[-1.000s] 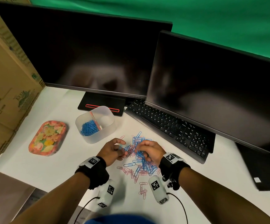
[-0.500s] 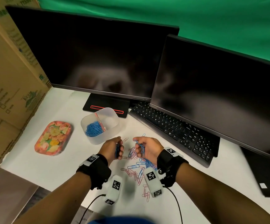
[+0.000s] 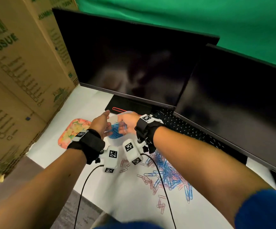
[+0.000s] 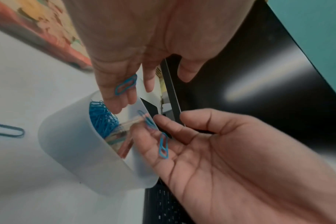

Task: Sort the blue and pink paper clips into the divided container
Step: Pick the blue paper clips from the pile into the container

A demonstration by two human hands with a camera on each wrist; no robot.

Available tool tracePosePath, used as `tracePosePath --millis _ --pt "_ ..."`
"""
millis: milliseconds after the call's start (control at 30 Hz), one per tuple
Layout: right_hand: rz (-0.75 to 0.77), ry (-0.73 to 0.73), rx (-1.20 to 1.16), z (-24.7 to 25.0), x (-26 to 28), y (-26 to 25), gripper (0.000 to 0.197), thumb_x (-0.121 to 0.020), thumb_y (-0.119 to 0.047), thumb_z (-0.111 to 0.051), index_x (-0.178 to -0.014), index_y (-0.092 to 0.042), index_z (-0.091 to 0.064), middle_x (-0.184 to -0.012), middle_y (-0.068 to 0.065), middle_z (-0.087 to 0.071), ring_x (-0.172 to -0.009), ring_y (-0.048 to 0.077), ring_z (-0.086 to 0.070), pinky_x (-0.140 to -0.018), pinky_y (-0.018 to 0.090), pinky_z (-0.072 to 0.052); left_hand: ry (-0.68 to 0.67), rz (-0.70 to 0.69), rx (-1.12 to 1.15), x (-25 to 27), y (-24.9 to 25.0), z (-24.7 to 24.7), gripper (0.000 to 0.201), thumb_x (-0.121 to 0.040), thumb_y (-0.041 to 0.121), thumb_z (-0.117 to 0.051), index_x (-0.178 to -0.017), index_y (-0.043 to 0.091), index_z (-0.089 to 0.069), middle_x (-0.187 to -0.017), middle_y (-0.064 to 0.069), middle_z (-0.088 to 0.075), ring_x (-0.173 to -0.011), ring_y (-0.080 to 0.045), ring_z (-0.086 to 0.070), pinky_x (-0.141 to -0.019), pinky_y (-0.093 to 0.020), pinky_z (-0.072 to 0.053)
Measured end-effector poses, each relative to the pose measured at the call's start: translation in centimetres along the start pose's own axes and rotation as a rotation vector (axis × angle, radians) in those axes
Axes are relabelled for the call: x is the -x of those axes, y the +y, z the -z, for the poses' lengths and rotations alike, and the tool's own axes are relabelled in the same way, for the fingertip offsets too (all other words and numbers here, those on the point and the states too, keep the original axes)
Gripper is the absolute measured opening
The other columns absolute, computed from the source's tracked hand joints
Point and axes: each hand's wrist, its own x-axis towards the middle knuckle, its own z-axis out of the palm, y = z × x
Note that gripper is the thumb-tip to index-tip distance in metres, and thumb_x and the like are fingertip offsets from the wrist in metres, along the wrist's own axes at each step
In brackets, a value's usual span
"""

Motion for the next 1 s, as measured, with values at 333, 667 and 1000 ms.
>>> tracePosePath --millis 333,667,1000 --pt "0.208 0.089 0.084 4.2 -0.3 1.8 0.018 -0.094 -0.005 -0.050 -0.109 -0.011 -0.059 -0.083 0.004 -0.058 -0.073 0.017 -0.058 -0.073 0.033 -0.053 0.118 -0.322 -0.187 0.2 -1.8 1.8 0.012 -0.091 0.012 -0.050 -0.094 0.010 -0.061 -0.086 -0.010 -0.064 -0.068 -0.021 -0.060 -0.060 -0.032 -0.050" --pt "0.162 0.299 0.567 11.3 3.9 12.3 0.027 -0.089 -0.009 -0.050 -0.092 -0.022 -0.074 -0.082 -0.009 -0.066 -0.082 0.018 -0.064 -0.070 0.025 -0.051 0.096 -0.313 -1.223 -2.0 -10.8 5.1 0.009 -0.081 0.027 -0.063 -0.089 0.022 -0.062 -0.097 -0.003 -0.066 -0.092 -0.026 -0.061 -0.078 -0.030 -0.049" --pt "0.163 0.340 0.672 12.4 6.3 15.9 0.029 -0.087 -0.007 -0.048 -0.097 -0.019 -0.072 -0.102 -0.001 -0.069 -0.094 0.015 -0.062 -0.082 0.019 -0.046 -0.030 -0.391 -1.353 0.0 -11.4 2.6 0.012 -0.088 0.025 -0.052 -0.085 0.017 -0.060 -0.095 -0.006 -0.066 -0.092 -0.028 -0.061 -0.073 -0.029 -0.046"
